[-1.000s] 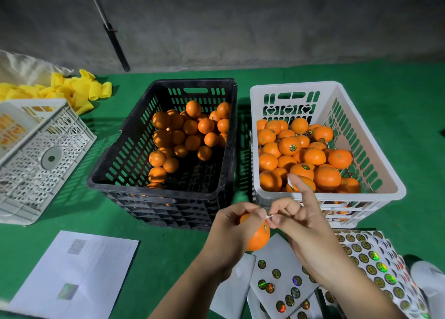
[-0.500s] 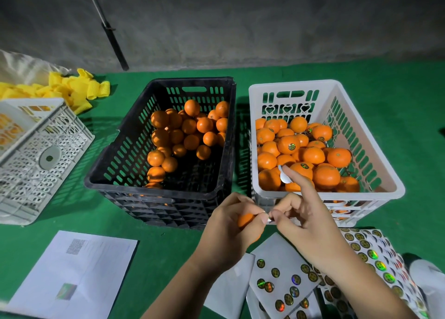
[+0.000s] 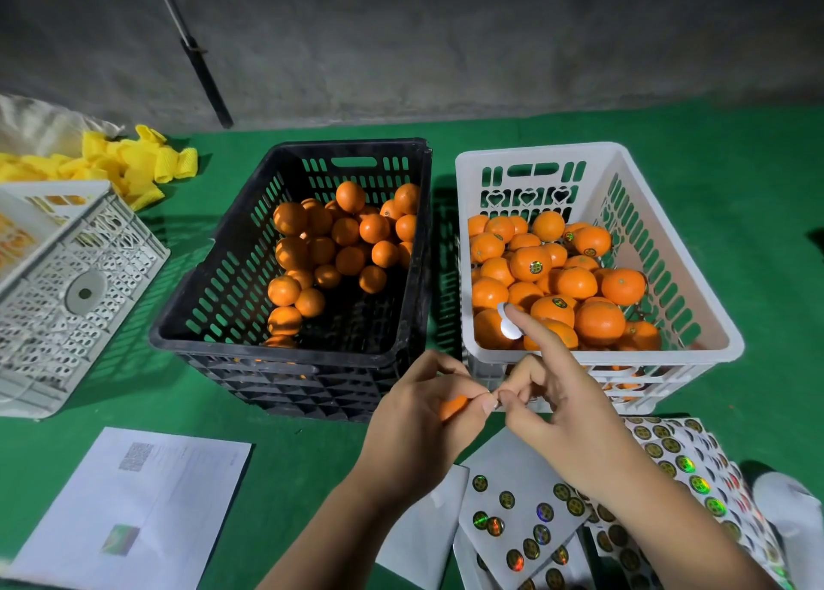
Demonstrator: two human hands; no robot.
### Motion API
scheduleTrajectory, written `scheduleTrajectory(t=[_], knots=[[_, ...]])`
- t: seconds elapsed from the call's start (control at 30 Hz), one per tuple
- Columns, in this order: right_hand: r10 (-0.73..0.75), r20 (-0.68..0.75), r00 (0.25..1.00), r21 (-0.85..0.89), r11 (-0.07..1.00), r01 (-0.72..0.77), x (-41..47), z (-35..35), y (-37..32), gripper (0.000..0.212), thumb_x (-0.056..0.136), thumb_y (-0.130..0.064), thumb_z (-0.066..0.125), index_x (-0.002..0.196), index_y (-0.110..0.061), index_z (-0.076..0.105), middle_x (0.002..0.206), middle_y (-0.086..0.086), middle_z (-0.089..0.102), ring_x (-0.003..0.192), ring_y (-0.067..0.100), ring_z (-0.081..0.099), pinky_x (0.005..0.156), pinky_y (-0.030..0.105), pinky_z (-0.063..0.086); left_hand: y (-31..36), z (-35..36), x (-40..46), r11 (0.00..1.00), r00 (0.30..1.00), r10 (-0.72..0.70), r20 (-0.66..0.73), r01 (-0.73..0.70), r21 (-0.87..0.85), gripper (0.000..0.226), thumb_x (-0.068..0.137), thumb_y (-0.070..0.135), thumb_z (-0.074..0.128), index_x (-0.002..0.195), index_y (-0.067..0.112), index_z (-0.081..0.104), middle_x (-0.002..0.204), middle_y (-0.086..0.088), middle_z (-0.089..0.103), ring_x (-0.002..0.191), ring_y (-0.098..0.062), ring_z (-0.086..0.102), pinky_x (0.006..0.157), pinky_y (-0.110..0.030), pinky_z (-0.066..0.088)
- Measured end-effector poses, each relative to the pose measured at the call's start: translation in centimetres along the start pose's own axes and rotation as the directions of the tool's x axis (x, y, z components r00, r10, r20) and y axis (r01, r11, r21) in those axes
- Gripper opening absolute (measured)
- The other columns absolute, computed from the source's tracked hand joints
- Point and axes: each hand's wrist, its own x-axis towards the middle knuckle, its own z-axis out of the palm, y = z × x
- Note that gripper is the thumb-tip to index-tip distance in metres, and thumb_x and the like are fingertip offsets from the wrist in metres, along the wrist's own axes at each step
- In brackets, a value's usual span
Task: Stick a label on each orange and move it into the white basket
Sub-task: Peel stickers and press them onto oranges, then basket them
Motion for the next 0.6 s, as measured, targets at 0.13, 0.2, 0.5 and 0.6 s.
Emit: scheduleTrajectory(t=[0.13,0.2,0.5,0.6], knots=[[-0.002,0.015,1.0,0.032,0.999,0.002,-0.1,-0.2,-0.3,0.095,0.093,-0.002,0.072,0.159,-0.048,0.022,0.087,0.003,0.066,0.088,0.022,0.065,0.087,0.024,0.049,0.1,0.1,0.0,1.0,1.0,0.004,0.004,-0.004,-0.005,0.018,0.098,0.038,0.068,0.095,0.023,0.077,0.106,0.013,0.055,0.093,-0.011,0.063,0.071,-0.041,0.054],[0.002,0.038,0.999,0.049,0.999,-0.004,-0.1,-0.5,-0.4,0.1,0.091,0.0,0.073,0.16,-0.048,0.019,0.089,0.004,0.068,0.089,0.023,0.066,0.089,0.028,0.05,0.0,0.1,0.1,1.0,1.0,0.001,0.0,-0.001,-0.023,0.02,0.098,0.04,0.068,0.096,0.022,0.078,0.106,0.011,0.055,0.093,-0.011,0.063,0.072,-0.041,0.054],[-0.076,0.029,0.997,-0.166,0.983,0.08,-0.3,-0.4,-1.1,0.095,0.091,0.0,0.07,0.159,-0.047,0.023,0.091,-0.011,0.06,0.094,0.015,0.063,0.087,0.012,0.045,0.3,0.1,0.2,0.999,0.999,0.038,0.006,-0.038,0.027,0.018,0.099,0.043,0.065,0.095,0.028,0.075,0.106,0.013,0.054,0.095,-0.01,0.063,0.072,-0.04,0.054],[-0.127,0.032,0.991,-0.243,0.961,0.131,-0.5,-0.1,-1.3,0.095,0.09,0.002,0.069,0.16,-0.043,0.022,0.092,-0.013,0.055,0.094,0.012,0.06,0.086,0.008,0.042,0.5,0.1,0.1,1.0,1.0,0.019,0.012,-0.019,0.006,0.021,0.098,0.041,0.065,0.092,0.024,0.075,0.104,0.012,0.055,0.093,-0.011,0.063,0.073,-0.041,0.054]])
